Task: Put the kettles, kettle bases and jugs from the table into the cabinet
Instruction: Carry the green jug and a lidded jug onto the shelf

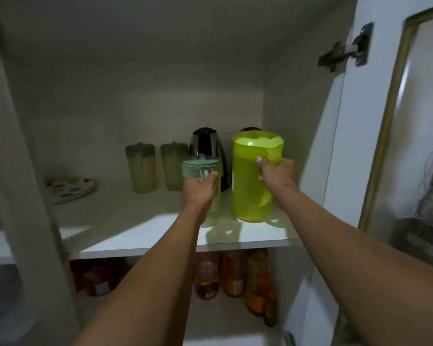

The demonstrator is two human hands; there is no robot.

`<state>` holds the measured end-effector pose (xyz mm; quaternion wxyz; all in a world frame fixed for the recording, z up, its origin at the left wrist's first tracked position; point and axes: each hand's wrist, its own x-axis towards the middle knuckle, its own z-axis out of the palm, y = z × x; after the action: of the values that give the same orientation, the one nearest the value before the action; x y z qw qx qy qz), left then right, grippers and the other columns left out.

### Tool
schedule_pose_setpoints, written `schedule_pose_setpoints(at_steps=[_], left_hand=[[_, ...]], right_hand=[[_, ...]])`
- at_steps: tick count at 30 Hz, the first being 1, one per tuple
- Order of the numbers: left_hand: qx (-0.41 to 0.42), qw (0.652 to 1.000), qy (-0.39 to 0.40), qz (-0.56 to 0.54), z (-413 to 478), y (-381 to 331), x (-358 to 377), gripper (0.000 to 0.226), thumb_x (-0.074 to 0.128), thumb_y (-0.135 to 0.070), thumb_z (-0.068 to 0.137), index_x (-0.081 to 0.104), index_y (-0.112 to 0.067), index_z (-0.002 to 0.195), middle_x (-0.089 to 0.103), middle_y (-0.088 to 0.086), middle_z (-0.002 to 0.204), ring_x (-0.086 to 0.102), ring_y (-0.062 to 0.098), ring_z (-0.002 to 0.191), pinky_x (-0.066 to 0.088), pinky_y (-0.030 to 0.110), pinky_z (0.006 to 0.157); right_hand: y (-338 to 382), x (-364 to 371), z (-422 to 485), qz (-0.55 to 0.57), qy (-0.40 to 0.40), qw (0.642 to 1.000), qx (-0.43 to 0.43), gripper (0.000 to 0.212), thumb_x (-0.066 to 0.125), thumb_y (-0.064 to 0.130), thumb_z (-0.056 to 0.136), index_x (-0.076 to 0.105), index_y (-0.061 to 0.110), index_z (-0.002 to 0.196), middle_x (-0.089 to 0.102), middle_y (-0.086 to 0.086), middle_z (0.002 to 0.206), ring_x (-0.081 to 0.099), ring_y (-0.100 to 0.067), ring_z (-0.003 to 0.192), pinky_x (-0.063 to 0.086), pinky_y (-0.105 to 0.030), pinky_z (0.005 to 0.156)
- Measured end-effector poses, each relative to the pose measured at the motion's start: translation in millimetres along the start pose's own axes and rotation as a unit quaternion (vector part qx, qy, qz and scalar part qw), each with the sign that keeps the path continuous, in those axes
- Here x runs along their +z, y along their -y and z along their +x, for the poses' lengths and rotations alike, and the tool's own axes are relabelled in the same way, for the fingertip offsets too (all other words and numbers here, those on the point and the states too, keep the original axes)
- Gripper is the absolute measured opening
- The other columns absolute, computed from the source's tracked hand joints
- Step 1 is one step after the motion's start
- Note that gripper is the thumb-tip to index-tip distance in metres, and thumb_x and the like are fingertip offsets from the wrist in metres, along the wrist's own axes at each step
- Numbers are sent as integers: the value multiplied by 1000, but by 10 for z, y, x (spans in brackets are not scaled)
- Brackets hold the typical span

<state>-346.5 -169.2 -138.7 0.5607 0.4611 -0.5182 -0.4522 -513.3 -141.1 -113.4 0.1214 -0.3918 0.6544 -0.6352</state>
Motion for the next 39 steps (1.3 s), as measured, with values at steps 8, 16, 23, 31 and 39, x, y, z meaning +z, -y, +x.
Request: schedule_pose_setpoints(at_steps=[8,16,23,31,39], left_hand=[[5,998,-30,53,709,110,267,36,64,-30,91,70,6,87,64,14,77,58,24,71,41,30,62],[6,998,-22,52,963,106,305,24,63,-29,88,66,-10,74,73,17,86,71,33,83,57,39,77],[-6,998,-32,55,1003,101,304,33,65,-33,85,71,-2,92,74,15,94,71,32,93,57,42,86],[-26,992,-42,112,864,68,252,52,62,-56,86,66,-4,91,68,21,109,62,34,92,47,37,77],[45,944,-111,307,496,6,-41,50,43,-47,100,60,-2,87,65,21,108,58,30,86,45,37,71]], right_hand=[[-54,511,544,1,12,1000,21,37,72,47,74,70,11,83,72,-11,76,73,-33,69,60,-49,75],[-162,853,864,-29,-27,999,10,44,69,56,71,67,15,89,75,-17,92,72,-40,85,60,-53,73],[-222,859,871,-47,-21,998,18,63,64,69,72,67,11,97,73,-18,98,72,-39,91,59,-48,77],[-302,646,636,-62,-4,997,53,77,84,52,67,50,11,123,55,-18,132,57,-37,118,47,-44,94],[-143,526,214,-107,-102,981,-129,64,70,46,82,41,16,130,45,-16,134,52,-39,117,46,-49,94]])
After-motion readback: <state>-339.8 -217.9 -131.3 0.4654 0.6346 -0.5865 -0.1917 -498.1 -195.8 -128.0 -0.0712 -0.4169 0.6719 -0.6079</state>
